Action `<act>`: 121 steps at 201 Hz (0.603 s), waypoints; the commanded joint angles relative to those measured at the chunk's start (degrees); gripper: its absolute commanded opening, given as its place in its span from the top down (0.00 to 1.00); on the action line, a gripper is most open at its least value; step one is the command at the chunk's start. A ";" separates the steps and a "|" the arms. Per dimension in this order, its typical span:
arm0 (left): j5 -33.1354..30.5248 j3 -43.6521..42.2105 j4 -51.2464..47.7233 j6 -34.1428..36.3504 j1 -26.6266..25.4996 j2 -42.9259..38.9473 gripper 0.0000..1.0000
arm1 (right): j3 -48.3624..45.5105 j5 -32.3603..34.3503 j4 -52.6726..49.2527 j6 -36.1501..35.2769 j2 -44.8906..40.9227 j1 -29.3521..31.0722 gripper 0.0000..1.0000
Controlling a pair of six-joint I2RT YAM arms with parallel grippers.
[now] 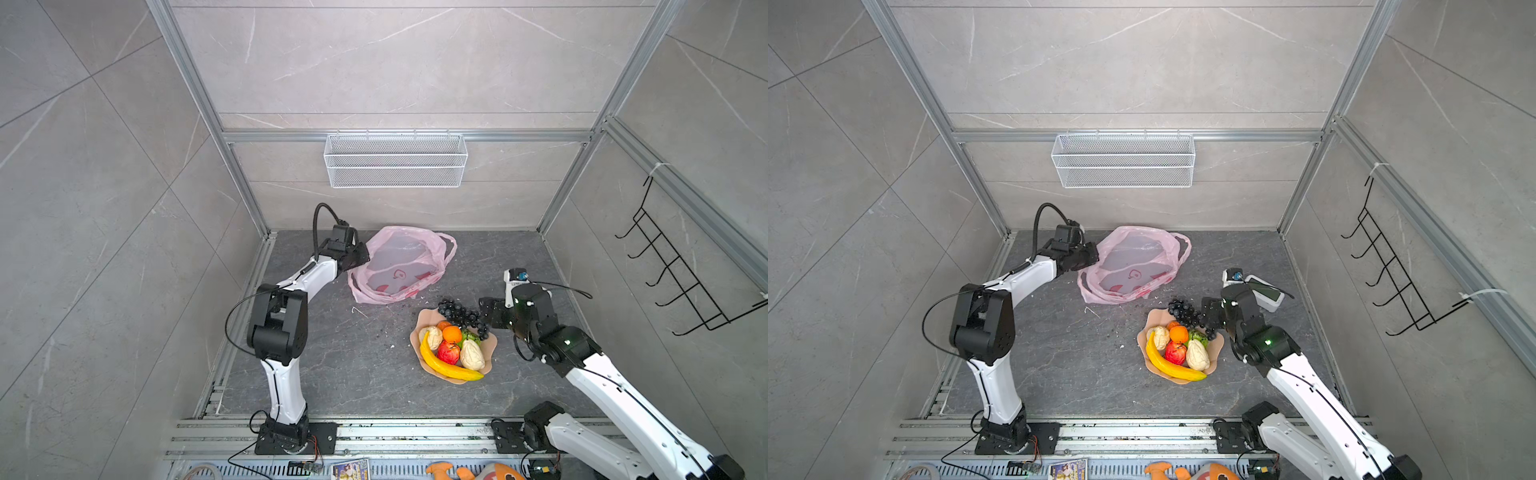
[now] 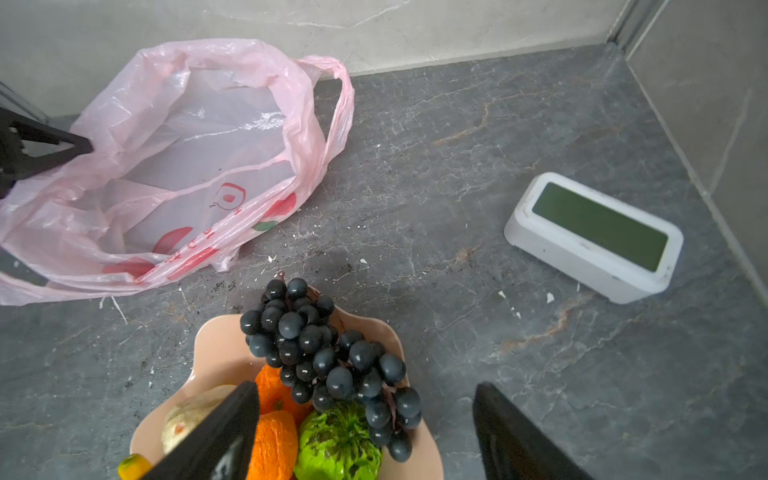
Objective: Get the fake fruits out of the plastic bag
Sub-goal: 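Release the bag and swing the left gripper to the bowl while the right rises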
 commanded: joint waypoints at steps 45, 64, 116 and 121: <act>2.14 37.15 -21.92 11.90 -0.56 21.36 1.00 | -10.28 1.39 7.24 8.61 -11.34 -0.12 0.13; 2.67 44.68 -25.39 13.79 -0.65 25.47 0.97 | -10.93 2.06 7.11 8.80 -12.42 -0.18 0.12; -4.07 47.38 -28.77 15.92 -2.77 23.27 0.56 | -12.35 3.07 7.51 9.11 -13.87 -0.14 0.11; -5.36 47.41 -29.46 16.06 -3.10 22.54 0.51 | -12.51 3.16 7.58 9.32 -14.06 -0.14 0.11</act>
